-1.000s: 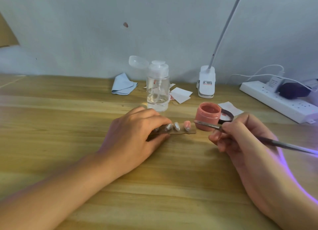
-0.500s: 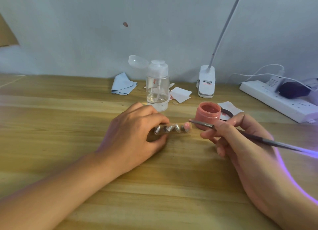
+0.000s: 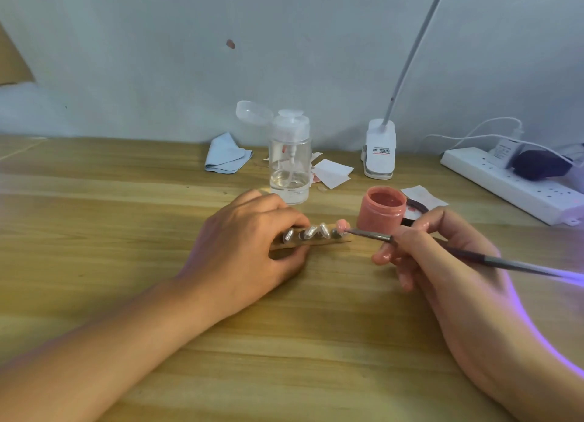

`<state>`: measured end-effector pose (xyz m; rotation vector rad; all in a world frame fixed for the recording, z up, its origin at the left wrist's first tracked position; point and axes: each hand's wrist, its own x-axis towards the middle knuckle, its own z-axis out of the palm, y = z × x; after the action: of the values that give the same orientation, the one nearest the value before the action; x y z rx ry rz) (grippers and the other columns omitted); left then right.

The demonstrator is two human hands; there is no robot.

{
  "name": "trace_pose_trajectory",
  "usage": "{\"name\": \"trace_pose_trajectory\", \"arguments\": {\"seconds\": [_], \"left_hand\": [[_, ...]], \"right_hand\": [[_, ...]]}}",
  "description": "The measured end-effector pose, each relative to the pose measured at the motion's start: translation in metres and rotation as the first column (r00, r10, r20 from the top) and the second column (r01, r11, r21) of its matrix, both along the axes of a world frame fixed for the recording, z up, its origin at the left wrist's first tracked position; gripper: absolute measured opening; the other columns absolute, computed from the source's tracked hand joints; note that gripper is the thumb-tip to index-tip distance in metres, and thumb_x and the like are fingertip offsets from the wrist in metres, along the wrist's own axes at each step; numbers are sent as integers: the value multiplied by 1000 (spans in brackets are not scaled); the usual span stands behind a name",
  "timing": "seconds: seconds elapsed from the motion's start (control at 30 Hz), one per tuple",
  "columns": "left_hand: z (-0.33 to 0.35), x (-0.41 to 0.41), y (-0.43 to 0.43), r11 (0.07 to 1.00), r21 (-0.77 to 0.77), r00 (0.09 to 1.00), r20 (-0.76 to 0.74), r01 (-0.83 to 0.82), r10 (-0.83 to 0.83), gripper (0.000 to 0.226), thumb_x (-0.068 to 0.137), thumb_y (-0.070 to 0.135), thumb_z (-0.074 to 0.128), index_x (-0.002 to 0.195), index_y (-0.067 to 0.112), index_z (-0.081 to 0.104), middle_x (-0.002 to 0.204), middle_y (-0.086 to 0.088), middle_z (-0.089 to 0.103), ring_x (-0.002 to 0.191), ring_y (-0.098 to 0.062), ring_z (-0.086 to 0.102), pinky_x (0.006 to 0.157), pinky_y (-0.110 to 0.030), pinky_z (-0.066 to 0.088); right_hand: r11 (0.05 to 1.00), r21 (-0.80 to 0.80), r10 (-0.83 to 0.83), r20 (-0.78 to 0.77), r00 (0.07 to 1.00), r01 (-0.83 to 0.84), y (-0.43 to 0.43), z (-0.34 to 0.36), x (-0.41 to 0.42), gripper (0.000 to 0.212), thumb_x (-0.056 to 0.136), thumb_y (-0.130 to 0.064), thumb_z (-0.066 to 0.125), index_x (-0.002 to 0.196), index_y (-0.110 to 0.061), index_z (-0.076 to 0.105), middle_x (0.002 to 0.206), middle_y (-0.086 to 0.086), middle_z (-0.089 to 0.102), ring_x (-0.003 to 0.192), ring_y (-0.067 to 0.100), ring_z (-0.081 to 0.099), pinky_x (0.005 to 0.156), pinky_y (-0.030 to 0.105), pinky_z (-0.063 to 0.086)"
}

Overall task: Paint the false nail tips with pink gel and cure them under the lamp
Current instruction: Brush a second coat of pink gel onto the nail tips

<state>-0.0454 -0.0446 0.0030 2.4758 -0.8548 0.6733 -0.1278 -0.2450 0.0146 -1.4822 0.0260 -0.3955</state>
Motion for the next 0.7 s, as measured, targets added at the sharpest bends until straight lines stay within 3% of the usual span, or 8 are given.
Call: {"name": "trace_pose_trajectory", "arguments": {"seconds": [0.17,0.5,0.6,0.7], "left_hand": [[0,0,0,1000,5,1000,5,-11,11,18,79,39,73,96,36,71,89,17,63,86,-1,44,65,-25,43],[-1,0,0,1000,7,1000,6,-2,2,19,79,40,73,96,36,71,88,18,62,82,2,38,64,-25,41],[0,0,0,1000,10,1000,3,0,0,19,78,40,72,97,36,70,88,18,61,83,1,39,64,-25,40],[0,0,0,1000,16,1000,4,1,-1,18,79,39,71,97,35,69,89,17,61,85,1,41,66,-25,41]], "right_hand": [[995,-95,-15,19,1000,16,0,-4,2,24,88,-15,64,68,-19,52,72,11,73,51,12,49,53,15,44],[998,-39,-51,51,997,53,0,-3,2,28,86,-7,61,65,-24,54,64,11,69,51,13,47,50,17,42],[993,-24,-106,187,977,112,2,0,0,15,91,-10,61,80,-14,51,58,2,63,51,7,51,57,24,45],[962,-171,-149,321,935,212,3,4,-1,16,88,-13,69,90,-7,54,67,-11,69,61,-3,62,63,13,47]]}}
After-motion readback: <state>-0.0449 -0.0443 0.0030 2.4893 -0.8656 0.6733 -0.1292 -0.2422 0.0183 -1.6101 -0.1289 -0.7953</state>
